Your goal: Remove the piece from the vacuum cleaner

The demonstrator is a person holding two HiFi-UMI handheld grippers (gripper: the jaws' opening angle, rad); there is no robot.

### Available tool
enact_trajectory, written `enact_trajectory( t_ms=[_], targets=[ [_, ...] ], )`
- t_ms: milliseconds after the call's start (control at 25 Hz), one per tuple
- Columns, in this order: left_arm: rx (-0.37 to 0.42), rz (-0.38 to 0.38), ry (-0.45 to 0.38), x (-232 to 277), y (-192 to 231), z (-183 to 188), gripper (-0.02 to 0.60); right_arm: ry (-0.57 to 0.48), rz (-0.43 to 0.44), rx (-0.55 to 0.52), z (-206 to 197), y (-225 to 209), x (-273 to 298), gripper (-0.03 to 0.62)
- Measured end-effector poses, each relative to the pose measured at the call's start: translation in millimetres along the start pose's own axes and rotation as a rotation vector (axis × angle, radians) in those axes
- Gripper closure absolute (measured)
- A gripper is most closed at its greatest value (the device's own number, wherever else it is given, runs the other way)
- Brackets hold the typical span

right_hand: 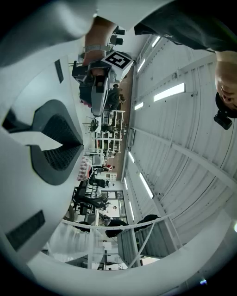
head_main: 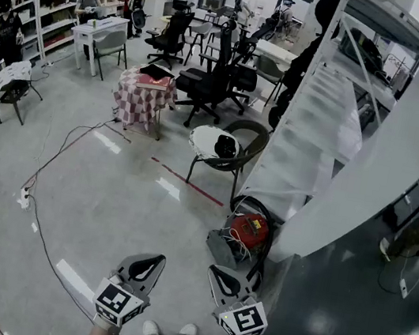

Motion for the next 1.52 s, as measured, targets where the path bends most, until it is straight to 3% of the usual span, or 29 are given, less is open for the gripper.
enact_trajectory(
  t_ms=[480, 760, 1080, 1520],
  targets=[
    [-0.037, 0.037, 0.065, 70, -48, -11, 0.565, -0.04, 0.054, 0.033, -17, -61, -34, 0.566],
    [-0.049, 0.048, 0.094, 96, -35, -19, 0.565, -0.025, 0.093, 0.046, -29, -80, -12, 0.566],
    [-0.09, 0.067, 0.053, 137, 70, -23, 0.565, -0.003, 0.084, 0.017, -30, -109, 88, 0.565],
    [-0.048, -0.048, 0.065, 208, 277, -20, 0.565, 0.072, 0.017, -0.108, -1, -139, 294, 0.566]
  ],
)
Point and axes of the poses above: the fingertips, and each gripper's own axes: x forward along the fingers, y to its left, z out of its top, the point moved 3 cm from there along -x, backward along the fingers, and after that the axes turned 2 degrees about -x, right-handed, at the moved point
